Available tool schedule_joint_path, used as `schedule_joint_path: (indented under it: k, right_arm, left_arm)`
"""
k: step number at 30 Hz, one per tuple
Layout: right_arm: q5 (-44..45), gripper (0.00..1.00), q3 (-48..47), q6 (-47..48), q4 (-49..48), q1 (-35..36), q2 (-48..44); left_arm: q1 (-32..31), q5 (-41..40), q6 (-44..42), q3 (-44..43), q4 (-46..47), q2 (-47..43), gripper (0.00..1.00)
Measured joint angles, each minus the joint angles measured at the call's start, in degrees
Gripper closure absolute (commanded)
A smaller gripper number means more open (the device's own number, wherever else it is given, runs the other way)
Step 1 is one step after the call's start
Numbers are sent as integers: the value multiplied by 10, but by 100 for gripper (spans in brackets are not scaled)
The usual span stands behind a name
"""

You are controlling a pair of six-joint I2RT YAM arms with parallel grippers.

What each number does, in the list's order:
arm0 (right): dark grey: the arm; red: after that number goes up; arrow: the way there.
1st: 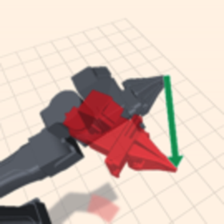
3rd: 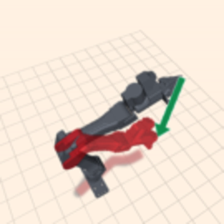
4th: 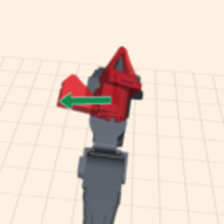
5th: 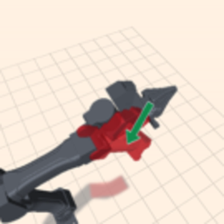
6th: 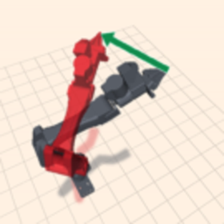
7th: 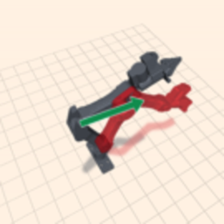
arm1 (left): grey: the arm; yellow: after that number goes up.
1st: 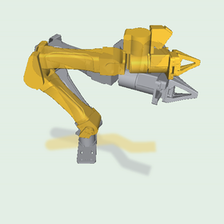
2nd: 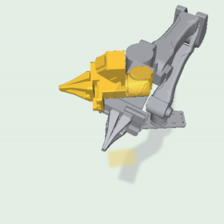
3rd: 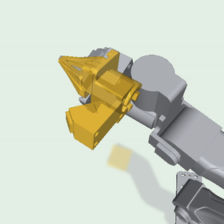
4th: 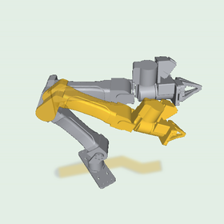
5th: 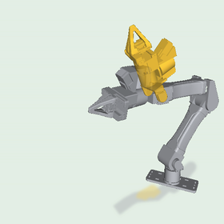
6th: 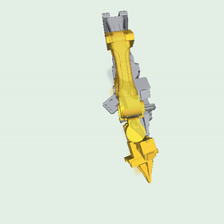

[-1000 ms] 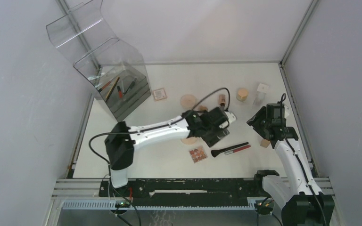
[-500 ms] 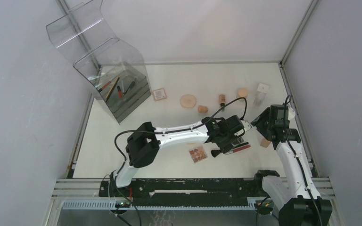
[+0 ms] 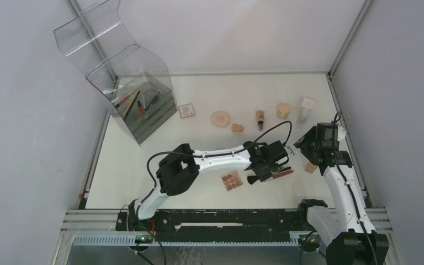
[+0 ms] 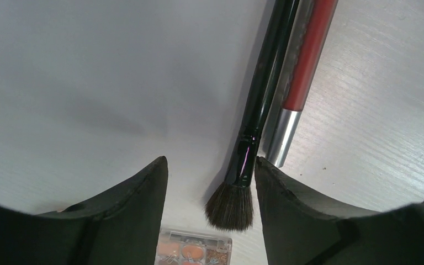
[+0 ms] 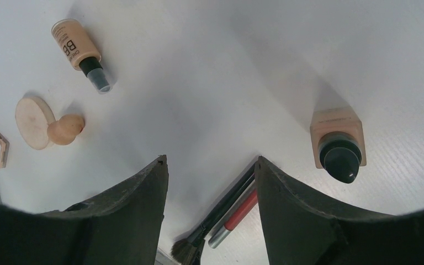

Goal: Organize the makeup
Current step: Pick up the makeup brush from the center of the board.

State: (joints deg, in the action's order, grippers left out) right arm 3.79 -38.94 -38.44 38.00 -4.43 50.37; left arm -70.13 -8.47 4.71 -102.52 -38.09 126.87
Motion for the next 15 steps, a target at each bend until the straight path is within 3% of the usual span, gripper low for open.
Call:
schedule_joint_path:
  k: [10, 15]
  right_arm:
    - [-5, 34, 0, 0, 0, 0, 0]
    - [-9, 34, 0, 0, 0, 0, 0]
  left_arm:
    - [2, -14, -1, 0, 1, 19, 49]
    - [12, -3, 5, 0, 3, 20, 65]
